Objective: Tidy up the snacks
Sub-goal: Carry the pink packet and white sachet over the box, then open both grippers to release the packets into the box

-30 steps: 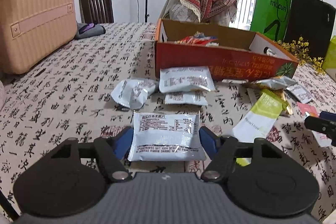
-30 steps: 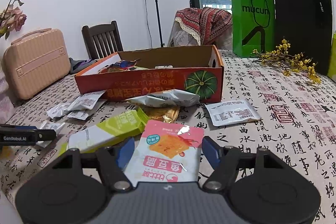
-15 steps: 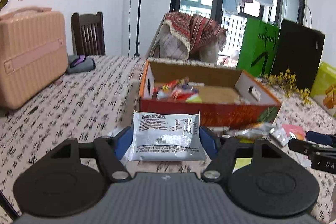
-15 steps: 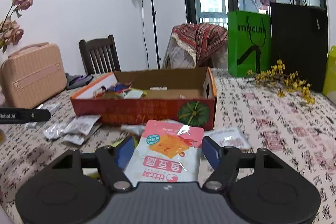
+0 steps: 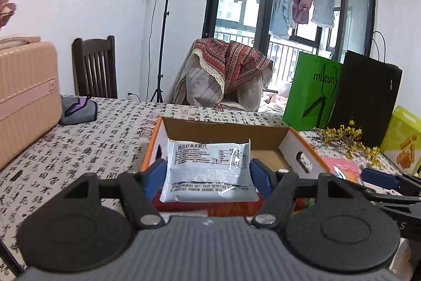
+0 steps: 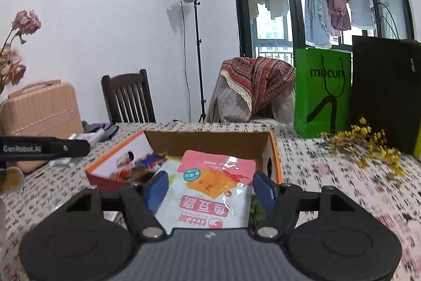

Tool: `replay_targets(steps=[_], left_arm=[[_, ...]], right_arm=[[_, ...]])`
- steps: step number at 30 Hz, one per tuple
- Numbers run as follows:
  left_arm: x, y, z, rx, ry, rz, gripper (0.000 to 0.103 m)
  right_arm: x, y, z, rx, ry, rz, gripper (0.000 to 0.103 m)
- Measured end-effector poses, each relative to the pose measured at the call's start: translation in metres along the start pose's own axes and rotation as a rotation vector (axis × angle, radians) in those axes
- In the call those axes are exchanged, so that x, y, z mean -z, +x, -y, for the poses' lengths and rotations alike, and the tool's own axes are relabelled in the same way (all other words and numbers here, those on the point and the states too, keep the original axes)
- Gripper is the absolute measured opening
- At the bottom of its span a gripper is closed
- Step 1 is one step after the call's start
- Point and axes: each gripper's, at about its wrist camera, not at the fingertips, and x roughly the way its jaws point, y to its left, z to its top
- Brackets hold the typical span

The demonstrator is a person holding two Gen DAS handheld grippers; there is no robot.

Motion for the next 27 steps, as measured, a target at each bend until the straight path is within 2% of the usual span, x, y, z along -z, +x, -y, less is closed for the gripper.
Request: replay_targets(steps=[5, 12, 16, 19, 23, 26, 27], left_arm=[[-0.019, 0.027, 0.004, 0.006, -0.032, -0.007, 0.071], [-0.030, 0.077, 0.008, -0.027, -0.052, -0.018, 0.071], [-0.022, 0.101, 0.005, -0.056, -0.061, -0.005, 0.071], [-0.010, 0.115, 0.001, -0.072, -0.045, 0.012, 0.071], [-0.002, 0.122, -0.003, -0.093, -0.024, 0.015, 0.071], [0.001, 0.122, -0.005, -0.095, -0.030, 0.024, 0.082], [0.002, 0.121, -0.005, -0.097, -0.032, 0.030, 0.090]], right_arm=[[-0.023, 0.030, 0.000, 0.007, 0.009, -0.010, 0.070], [-0.041, 0.088, 0.004, 0.038, 0.038, -0.040, 0.070], [-0.032, 0.121, 0.012, 0.052, 0.077, -0.072, 0.070], [-0.016, 0.130, 0.021, 0.017, 0.103, -0.046, 0.070], [-0.005, 0.135, 0.024, 0.035, 0.071, -0.028, 0.071], [-0.003, 0.137, 0.025, 0.029, 0.069, -0.036, 0.072], [-0.002, 0.137, 0.024, 0.030, 0.065, -0.039, 0.072]])
